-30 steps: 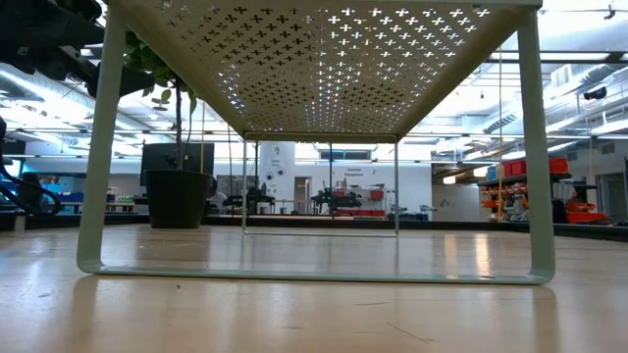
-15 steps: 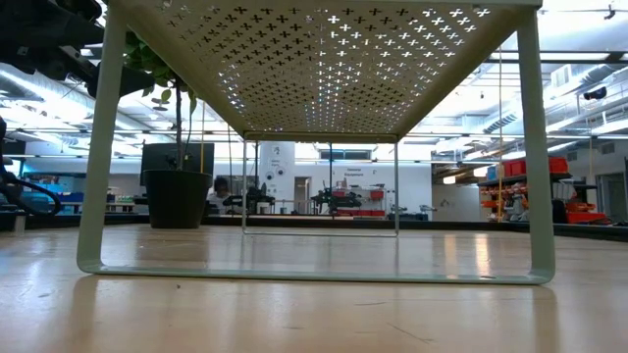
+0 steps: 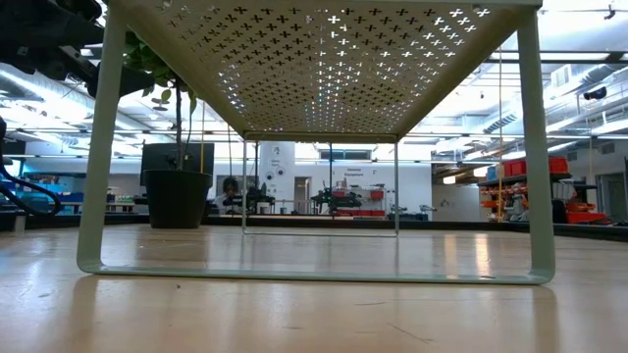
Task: Pick & Place candle stick holders
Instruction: Put the golden candle holder aligned with the brown scented candle on the shelf
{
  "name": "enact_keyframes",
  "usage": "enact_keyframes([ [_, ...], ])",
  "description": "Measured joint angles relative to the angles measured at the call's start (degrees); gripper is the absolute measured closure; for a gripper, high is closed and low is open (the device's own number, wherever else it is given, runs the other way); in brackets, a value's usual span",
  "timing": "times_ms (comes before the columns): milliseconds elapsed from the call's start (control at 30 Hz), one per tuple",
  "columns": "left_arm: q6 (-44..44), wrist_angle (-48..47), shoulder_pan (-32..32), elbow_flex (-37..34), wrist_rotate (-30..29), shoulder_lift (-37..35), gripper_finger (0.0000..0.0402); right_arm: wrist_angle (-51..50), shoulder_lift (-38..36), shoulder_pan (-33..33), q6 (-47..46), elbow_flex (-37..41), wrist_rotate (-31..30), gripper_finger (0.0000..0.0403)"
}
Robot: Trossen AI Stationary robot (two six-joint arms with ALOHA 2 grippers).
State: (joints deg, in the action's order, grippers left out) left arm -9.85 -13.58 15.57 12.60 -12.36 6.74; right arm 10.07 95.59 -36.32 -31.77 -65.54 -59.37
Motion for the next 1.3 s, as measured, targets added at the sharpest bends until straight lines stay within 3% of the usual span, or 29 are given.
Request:
enact_keyframes([
  [233,0.00,0.00,-0.02,0.00,0.00,0.00,0.0003,-1.12,0.00,0.00,-0.33,0.00,-0.03,0.0362],
  [733,-0.01,0.01,-0.02,0.00,0.00,-0.01,0.0003,-8.35,-2.86,-1.56,-4.04,-0.02,-1.47,0.0358],
  [1300,0.00,0.00,-0.02,0.00,0.00,-0.02,0.0003,-8.72,-3.48,-1.14,-5.55,-0.02,3.42,0.0348],
])
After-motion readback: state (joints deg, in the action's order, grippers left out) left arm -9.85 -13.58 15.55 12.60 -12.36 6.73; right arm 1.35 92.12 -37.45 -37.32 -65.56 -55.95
